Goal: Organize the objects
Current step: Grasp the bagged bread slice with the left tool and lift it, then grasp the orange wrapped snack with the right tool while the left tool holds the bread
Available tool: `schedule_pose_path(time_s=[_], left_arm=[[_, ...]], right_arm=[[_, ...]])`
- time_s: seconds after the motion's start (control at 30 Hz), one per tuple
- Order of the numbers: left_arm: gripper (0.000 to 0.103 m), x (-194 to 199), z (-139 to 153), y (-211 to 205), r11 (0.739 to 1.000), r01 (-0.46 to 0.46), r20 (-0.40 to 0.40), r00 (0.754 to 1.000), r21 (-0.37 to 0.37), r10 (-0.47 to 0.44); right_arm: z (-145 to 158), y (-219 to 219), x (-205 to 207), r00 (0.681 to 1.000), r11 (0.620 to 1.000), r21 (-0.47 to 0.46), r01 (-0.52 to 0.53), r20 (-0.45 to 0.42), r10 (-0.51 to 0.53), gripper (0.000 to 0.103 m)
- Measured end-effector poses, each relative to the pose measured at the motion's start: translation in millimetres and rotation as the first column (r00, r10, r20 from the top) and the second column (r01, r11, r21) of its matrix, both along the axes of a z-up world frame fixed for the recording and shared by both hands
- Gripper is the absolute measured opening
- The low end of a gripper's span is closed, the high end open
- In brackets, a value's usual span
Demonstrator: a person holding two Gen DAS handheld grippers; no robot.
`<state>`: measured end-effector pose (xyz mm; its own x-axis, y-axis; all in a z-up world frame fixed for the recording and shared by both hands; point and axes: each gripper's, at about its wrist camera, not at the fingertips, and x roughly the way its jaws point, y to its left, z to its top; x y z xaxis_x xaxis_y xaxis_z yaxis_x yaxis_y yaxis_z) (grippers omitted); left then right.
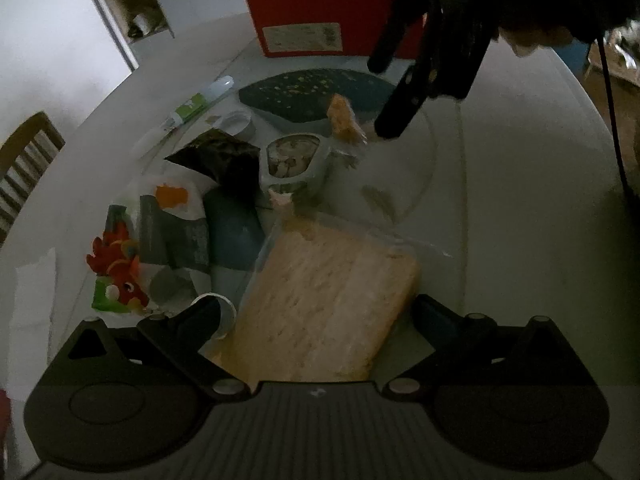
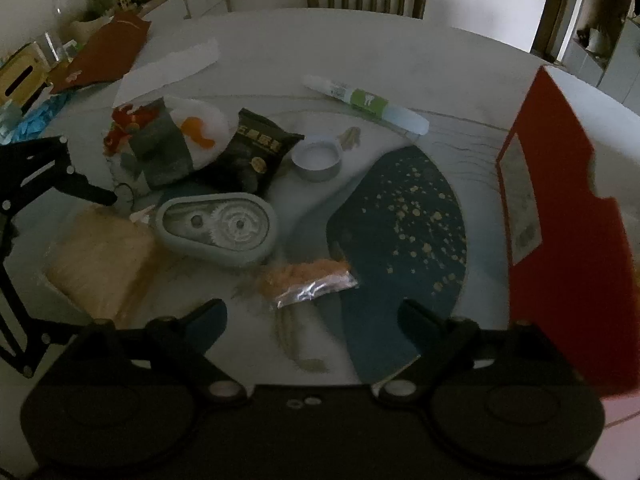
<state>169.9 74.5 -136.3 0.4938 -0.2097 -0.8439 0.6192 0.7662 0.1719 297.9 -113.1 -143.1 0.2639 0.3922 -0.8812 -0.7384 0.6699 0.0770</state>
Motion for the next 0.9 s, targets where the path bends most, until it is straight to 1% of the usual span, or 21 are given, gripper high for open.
schedule_pose_path(time_s=[0.13,0.33,0.4,0.47,0.57,0.67,0.7,0.77,0.9], left_arm=[[0.103,5,-1,1,0.996,-0.083,-0.022,0.996,-0.042,0.082],[0.102,8,-1,-3,0.979,-0.198,-0.032,0.980,-0.055,0.196],[0.102,7,-1,-5,0.971,-0.232,-0.036,0.972,-0.055,0.230],[0.100,7,0,-8,0.962,-0.269,-0.043,0.963,-0.053,0.267],[0.099,7,1,-10,0.939,-0.339,-0.051,0.940,-0.055,0.336],[0.097,7,1,-12,0.909,-0.413,-0.054,0.911,-0.064,0.410],[0.097,6,1,-14,0.897,-0.436,-0.054,0.900,-0.066,0.433],[0.097,4,2,-16,0.875,-0.480,-0.053,0.877,-0.067,0.477],[0.094,-2,3,-21,0.826,-0.556,-0.052,0.831,-0.089,0.554]], right_arm=[[-8,6,4,1.000,0.999,-0.016,-0.027,-0.001,0.027,0.086],[-13,10,8,0.999,0.998,-0.025,-0.051,0.015,0.051,0.083],[-14,12,8,0.998,0.998,-0.025,-0.059,0.023,0.060,0.082],[-14,13,6,0.997,0.997,-0.023,-0.068,0.033,0.068,0.079],[-13,14,4,0.995,0.996,-0.030,-0.084,0.059,0.086,0.072],[-13,13,2,0.993,0.995,-0.020,-0.095,0.071,0.096,0.066],[-13,13,1,0.992,0.995,-0.016,-0.099,0.076,0.100,0.062],[-12,12,0,0.991,0.995,-0.008,-0.104,0.078,0.104,0.060],[-13,8,-2,0.991,0.995,0.003,-0.103,0.083,0.103,0.059]])
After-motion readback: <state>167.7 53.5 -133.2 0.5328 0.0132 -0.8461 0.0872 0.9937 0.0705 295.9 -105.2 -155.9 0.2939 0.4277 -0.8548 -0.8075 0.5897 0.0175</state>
